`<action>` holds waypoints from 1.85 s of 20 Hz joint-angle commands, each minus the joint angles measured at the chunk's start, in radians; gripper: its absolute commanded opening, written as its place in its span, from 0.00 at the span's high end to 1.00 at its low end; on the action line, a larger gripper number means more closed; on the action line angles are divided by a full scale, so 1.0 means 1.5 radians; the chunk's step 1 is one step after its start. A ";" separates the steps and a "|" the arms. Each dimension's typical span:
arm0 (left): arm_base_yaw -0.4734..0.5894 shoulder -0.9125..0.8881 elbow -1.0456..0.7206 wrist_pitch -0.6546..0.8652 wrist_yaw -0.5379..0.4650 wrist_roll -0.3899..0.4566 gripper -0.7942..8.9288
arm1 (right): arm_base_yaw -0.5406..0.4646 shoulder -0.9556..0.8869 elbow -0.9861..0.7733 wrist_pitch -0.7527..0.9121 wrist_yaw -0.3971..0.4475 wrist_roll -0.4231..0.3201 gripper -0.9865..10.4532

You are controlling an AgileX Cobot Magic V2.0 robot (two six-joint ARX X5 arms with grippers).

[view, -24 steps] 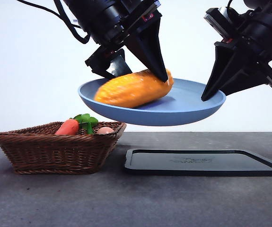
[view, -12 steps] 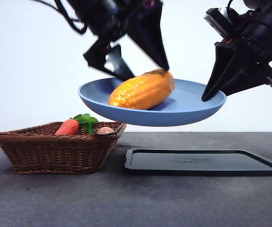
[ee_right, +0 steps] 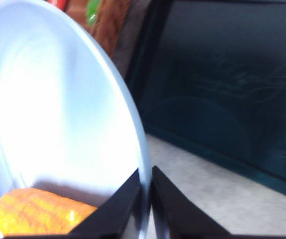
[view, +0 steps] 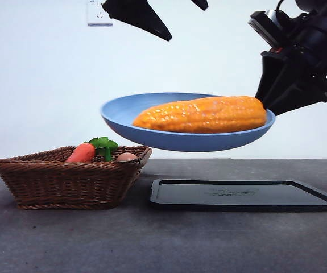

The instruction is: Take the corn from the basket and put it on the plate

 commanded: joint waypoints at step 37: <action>-0.002 0.002 0.058 -0.035 0.003 -0.001 0.50 | -0.185 0.197 0.098 0.030 -0.002 -0.021 0.74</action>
